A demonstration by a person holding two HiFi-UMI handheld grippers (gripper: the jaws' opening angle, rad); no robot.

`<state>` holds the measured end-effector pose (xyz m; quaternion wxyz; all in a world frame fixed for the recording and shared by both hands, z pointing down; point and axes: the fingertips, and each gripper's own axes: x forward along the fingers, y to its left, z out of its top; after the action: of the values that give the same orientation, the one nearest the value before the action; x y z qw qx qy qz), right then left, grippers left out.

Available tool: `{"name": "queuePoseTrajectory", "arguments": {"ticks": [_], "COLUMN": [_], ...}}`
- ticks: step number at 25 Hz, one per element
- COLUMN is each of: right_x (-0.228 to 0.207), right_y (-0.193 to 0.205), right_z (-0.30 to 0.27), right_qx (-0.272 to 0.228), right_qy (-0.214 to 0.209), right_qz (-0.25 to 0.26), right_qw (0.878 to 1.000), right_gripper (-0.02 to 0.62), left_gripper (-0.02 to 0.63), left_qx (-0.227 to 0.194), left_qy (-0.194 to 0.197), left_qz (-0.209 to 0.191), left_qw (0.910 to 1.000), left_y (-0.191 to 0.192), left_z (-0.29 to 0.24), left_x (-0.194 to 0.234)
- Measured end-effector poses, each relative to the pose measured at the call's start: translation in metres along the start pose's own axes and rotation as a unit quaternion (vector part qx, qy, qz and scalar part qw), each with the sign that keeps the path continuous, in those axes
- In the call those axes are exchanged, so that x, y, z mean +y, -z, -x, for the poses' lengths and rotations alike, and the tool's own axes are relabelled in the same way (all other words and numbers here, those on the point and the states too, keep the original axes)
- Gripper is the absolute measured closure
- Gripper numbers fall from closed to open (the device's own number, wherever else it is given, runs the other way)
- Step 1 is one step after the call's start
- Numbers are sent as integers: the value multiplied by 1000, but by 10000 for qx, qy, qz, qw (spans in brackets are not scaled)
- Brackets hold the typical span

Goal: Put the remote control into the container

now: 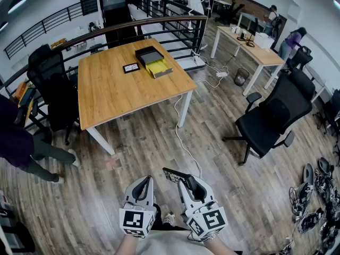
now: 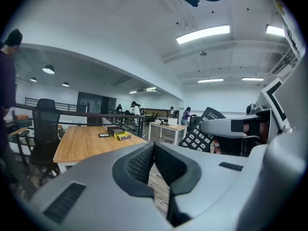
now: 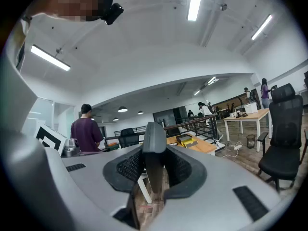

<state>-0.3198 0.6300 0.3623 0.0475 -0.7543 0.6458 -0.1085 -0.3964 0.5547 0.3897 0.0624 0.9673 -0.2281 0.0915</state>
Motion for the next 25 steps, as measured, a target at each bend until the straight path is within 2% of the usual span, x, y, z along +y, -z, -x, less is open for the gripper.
{"name": "queuePoseTrajectory", "arguments": {"ticks": [5,12,17,25], "right_x": [-4,-18,-16,-22], "right_y": [-3,-6,-23,-42], "right_z": [-36,-91,-144,-205], "right_qx": [101,226,127,39], "right_qy": [31,193,336,613], "right_qz": [113,106,192,181], "right_qw": [9999,9995,9992,9979], "right_gripper": [469,469,469,469], "left_gripper": [594,594,594,594], "left_qx": [24,8,-102,-155], "left_qy": [-61,113,283,666], "left_qz": [142,194,199,52], "left_qw": [9999,9997,9993,9976], "left_y": [-5,-15,-34,-58], "left_z": [-26,-67,-104,-148], "left_x": [35,69,115,155]}}
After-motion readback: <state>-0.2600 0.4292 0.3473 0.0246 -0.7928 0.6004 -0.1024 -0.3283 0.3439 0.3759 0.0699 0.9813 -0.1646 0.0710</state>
